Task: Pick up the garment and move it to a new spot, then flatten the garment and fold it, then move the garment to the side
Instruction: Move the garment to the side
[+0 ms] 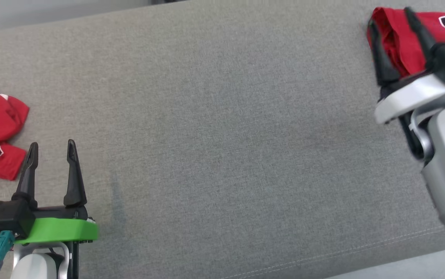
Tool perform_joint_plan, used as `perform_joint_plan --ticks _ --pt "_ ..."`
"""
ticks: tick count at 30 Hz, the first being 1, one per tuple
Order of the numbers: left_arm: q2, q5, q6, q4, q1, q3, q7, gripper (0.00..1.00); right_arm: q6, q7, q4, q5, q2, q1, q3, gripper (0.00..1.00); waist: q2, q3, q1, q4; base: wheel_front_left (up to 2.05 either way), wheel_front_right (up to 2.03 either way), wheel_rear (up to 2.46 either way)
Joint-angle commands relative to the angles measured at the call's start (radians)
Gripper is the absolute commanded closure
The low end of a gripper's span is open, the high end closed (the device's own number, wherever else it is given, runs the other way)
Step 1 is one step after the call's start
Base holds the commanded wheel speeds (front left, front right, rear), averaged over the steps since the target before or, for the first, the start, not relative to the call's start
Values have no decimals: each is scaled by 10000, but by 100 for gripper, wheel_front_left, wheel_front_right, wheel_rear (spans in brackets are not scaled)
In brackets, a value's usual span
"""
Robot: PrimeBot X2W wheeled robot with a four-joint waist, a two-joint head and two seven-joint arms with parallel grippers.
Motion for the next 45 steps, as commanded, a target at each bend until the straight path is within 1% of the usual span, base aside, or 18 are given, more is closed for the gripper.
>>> perform_joint_plan --ticks 1,8,13,18,26,35,45 --pt "-56 59 -46 65 124 57 -50 0 -19 -61 -163 -38 124 405 -66 0 -1 -433 1 197 0 0 0" --pt "-246 119 -102 374 303 244 -41 0 -19 -101 -916 -58 861 2042 -264 0 -1 -875 1 354 0 0 0" --pt "-339 176 -162 593 442 323 -42 0 -19 -111 -1451 -280 1299 3061 -420 0 -1 -1093 1 455 0 0 0" --pt "-434 233 -183 794 512 414 -42 0 -19 -113 -1933 -499 1762 4065 -789 0 -1 -1366 1 585 0 0 0" --pt "-550 293 -251 1092 721 557 -42 0 -19 -110 -2619 -756 2293 5183 -1289 0 -1 -1759 1 709 0 0 0" --pt "-621 393 -285 1337 895 668 -42 0 -18 -111 -3103 -920 2677 6270 -1748 0 -1 -2203 1 881 0 0 0" --pt "-564 499 -347 1503 812 745 -42 0 -18 -111 -3257 -975 2899 6887 -1995 0 -1 -2323 1 1021 0 0 0"
